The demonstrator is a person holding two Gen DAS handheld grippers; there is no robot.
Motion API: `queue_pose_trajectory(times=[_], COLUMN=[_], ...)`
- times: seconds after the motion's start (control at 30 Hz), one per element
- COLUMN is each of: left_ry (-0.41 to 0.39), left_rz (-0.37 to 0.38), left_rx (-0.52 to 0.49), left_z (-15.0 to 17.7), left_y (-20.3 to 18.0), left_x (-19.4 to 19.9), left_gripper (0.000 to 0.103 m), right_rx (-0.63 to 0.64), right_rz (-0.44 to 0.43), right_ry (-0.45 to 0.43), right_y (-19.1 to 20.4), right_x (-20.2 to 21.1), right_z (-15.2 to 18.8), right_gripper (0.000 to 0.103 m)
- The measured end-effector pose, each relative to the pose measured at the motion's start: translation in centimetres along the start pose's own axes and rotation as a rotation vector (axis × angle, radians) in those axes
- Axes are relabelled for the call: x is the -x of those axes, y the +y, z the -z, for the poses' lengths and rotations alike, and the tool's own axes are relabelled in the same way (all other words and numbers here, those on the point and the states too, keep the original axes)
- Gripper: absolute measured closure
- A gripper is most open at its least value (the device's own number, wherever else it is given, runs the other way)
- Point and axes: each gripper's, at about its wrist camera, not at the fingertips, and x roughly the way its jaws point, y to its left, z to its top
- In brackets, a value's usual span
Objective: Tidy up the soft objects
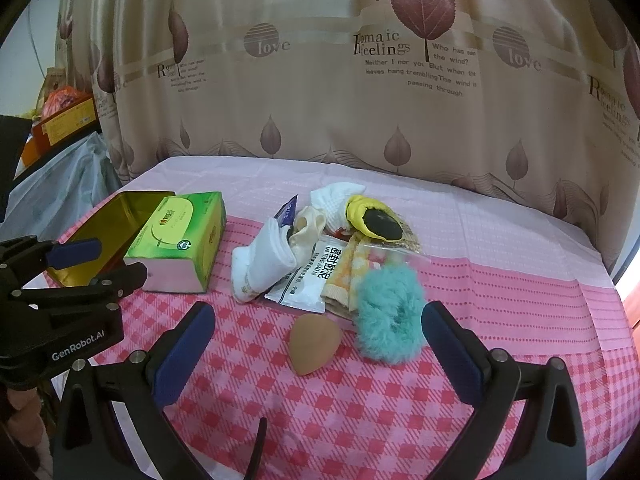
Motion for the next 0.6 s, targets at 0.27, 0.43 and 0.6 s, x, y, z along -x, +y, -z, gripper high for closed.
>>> queue_pose_trajectory(times=[0.27, 0.43, 0.6], left_ry=[0.000, -0.001, 0.000], left_rz=[0.000, 0.002, 0.002], left_rx=[-0.001, -0.001, -0.001], left_z=[0.11, 0.18, 0.21], left_y=[-0.06, -0.07, -0.11], left_x=[0.03, -0.07, -0.05], left_gripper=[0.047, 0.047, 0.047], right_rx=[-0.001, -0.001, -0.001], right_rz=[0.000, -0.002, -0.005], right_ry=[0.000, 0.000, 0.003], right_y=[-0.01, -0.01, 0.04], right_x=[-0.01, -0.01, -0.08], right_z=[-0.01, -0.02, 0.04], right_gripper=[0.001, 0.001, 0.001])
